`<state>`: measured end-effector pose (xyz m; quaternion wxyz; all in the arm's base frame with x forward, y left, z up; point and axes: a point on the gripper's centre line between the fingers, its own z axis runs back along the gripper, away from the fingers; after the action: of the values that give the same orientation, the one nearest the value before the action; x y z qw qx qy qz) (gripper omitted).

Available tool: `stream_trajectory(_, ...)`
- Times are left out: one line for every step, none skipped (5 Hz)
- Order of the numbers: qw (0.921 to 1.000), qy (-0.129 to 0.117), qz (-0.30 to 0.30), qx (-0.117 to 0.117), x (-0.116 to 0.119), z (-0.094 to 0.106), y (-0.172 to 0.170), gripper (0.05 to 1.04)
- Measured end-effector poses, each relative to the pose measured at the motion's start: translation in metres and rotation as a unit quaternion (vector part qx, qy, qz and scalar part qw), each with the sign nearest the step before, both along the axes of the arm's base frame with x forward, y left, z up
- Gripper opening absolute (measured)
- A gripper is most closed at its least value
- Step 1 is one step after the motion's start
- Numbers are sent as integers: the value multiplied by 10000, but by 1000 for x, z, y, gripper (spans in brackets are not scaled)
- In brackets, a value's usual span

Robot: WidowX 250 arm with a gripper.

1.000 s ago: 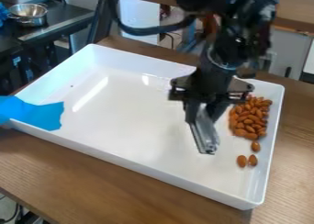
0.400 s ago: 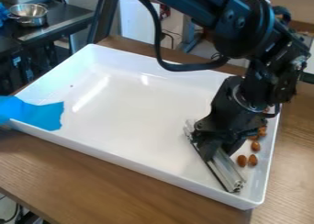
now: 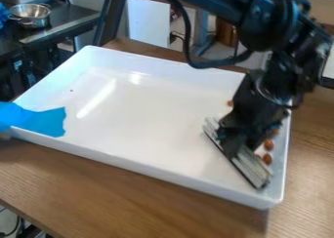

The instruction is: Sweep into pile

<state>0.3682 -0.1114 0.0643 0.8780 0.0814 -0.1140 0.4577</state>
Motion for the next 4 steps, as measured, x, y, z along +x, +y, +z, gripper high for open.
stream_trajectory(9999, 27, 40, -109, 15, 5, 5, 378)
stream_trajectory(9997, -144, 45, -199, 29, 18, 11, 378)
stream_trajectory(9996, -202, -29, -205, 38, 23, 23, 378)
stream_trajectory(9987, -100, -482, -105, 27, 18, 30, 378)
